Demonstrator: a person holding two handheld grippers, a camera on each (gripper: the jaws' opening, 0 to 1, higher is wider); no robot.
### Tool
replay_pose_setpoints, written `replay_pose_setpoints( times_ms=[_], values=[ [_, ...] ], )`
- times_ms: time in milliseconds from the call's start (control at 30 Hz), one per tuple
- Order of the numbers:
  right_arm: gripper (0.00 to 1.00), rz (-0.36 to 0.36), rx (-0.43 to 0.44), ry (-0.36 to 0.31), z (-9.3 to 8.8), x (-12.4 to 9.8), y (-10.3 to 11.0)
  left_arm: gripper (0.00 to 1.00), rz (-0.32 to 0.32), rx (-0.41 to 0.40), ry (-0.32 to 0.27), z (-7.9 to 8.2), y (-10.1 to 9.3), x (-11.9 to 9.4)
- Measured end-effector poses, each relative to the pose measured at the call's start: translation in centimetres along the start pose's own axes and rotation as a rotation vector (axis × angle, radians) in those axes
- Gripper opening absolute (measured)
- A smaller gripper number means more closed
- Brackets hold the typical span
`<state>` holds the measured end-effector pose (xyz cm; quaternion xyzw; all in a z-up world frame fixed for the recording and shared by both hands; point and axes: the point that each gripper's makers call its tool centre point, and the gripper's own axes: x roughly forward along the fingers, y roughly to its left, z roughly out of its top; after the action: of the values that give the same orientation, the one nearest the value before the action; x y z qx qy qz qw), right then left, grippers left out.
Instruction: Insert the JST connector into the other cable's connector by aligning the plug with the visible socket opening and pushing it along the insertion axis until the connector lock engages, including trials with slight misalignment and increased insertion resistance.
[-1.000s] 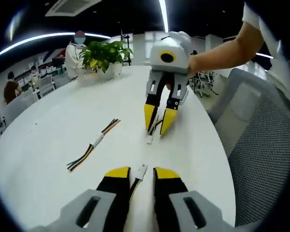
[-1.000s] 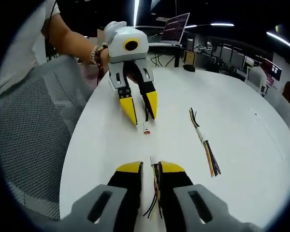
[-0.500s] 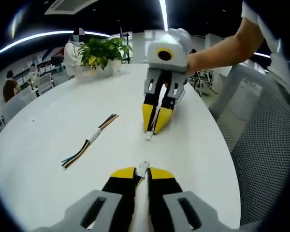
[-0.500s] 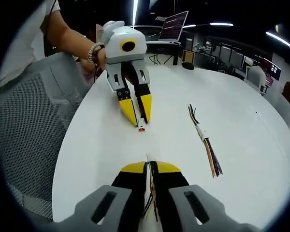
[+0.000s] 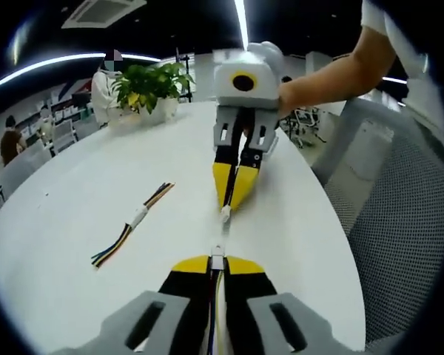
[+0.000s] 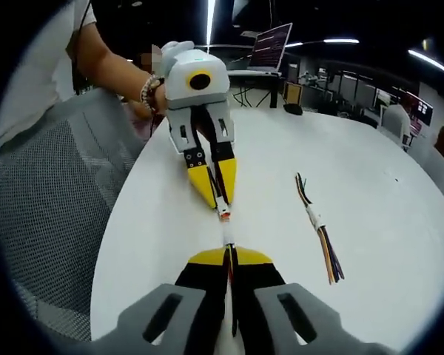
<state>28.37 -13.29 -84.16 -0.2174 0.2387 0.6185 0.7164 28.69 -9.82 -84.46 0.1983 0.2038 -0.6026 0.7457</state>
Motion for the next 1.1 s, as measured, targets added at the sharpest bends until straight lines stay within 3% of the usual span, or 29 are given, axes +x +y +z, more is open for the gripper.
replay_pose_setpoints(
  times_ms=[400,500,667,900,1100],
  values=[
    [0.00,-0.007,-0.103,0.003,1.0,0.6,0.3,0.00,-0.025,-0.021,-0.030,1.1,-0.4,-0.2],
    [0.00,-0.007,-0.137,0.053,0.1,0.9,0.3,0.00,-0.027,-0.028,-0.025,1.0,-0.3,-0.2],
    [0.00,0.020,-0.107,0.093,-1.6,1.3,0.7,0.00,-0.034,-0.029,-0.001,0.3,-0.5,0.0],
    [0.04,0.049,-0.029,0.059,-1.2,1.4,1.2,0.00,-0.037,-0.035,0.000,0.2,-0.4,0.0],
    [0.07,0.045,-0.018,0.045,-1.0,1.6,1.2,0.00,-0.038,-0.036,0.004,0.1,-0.5,0.0]
  ],
)
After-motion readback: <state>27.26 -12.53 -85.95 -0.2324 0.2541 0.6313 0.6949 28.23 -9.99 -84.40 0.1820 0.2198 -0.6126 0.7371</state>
